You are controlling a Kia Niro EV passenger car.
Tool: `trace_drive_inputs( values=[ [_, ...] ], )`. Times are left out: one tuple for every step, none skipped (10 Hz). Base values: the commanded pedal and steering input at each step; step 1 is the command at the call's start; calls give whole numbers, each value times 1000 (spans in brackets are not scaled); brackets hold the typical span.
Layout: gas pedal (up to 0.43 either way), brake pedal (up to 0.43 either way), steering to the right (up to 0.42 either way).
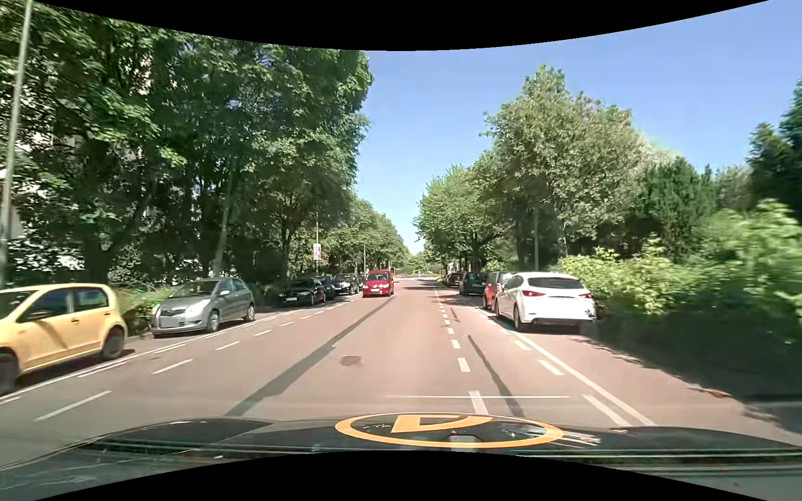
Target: Follow the waypoints while adhering to traffic rules and regulations
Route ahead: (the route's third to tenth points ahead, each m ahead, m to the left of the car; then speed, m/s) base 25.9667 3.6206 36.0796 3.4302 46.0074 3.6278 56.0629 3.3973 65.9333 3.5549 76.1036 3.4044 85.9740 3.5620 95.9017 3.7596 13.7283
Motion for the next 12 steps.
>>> trace_drive_inputs(
  values=[
    [138, 0, -2],
    [138, 0, -2],
    [138, 0, -2],
    [138, 0, -1],
    [138, 0, 0],
    [130, 0, 0],
    [130, 0, 0],
    [130, 0, 0],
    [118, 0, 0],
    [118, 0, 0],
    [118, 0, 0],
    [118, 0, 0]
  ],
)
